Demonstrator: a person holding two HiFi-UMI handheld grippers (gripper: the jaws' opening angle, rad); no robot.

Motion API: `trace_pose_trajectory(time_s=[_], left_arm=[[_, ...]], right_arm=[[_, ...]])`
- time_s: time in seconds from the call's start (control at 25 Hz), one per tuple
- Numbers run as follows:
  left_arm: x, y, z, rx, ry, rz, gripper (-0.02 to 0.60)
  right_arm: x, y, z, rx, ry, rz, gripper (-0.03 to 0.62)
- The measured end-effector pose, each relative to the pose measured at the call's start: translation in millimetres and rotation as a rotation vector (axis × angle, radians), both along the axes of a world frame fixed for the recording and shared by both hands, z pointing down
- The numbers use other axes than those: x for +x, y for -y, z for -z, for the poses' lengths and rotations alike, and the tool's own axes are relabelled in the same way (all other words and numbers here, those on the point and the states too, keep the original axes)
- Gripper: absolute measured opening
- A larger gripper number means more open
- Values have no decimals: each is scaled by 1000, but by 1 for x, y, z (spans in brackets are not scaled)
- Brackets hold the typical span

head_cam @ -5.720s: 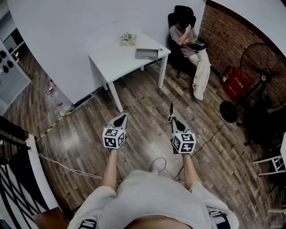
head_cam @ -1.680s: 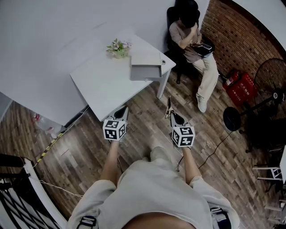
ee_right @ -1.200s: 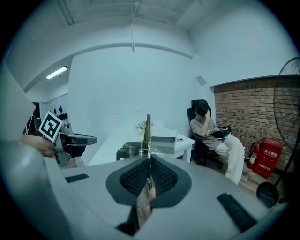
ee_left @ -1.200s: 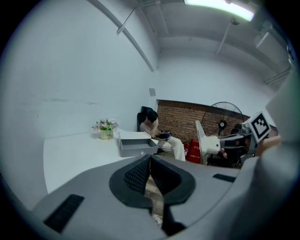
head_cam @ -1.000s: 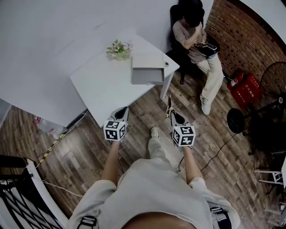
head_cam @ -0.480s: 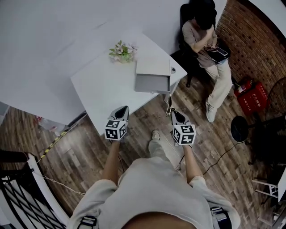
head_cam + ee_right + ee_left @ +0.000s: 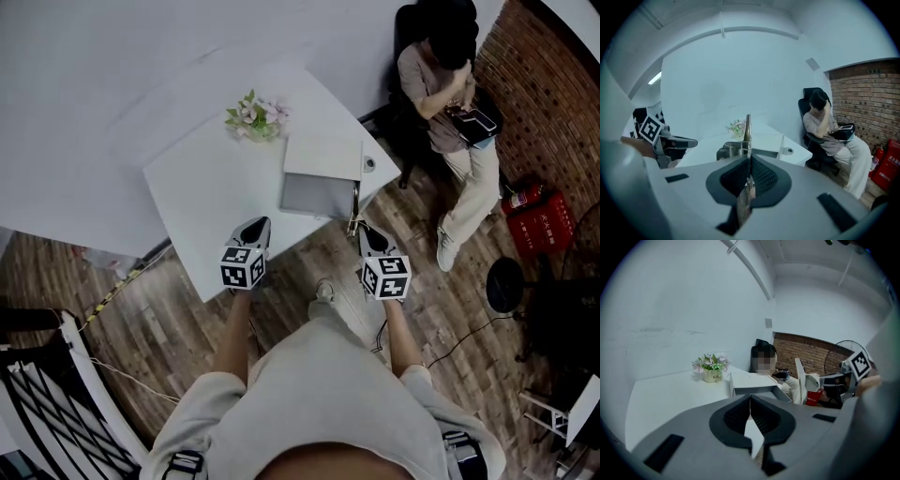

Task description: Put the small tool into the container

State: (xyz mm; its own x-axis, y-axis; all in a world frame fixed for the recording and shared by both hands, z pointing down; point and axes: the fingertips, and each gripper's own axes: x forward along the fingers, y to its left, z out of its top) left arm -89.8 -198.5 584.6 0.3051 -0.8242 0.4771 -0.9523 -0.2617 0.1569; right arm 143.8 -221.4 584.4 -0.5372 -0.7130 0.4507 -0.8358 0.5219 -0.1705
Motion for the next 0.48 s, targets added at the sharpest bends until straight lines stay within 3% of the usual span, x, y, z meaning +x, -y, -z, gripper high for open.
trace_pose_trajectory(time_s=[0.48], left_arm=[[11,68,-12,-32,14,37,11]], right_arm=[[7,79,-13,-26,21,42,0]])
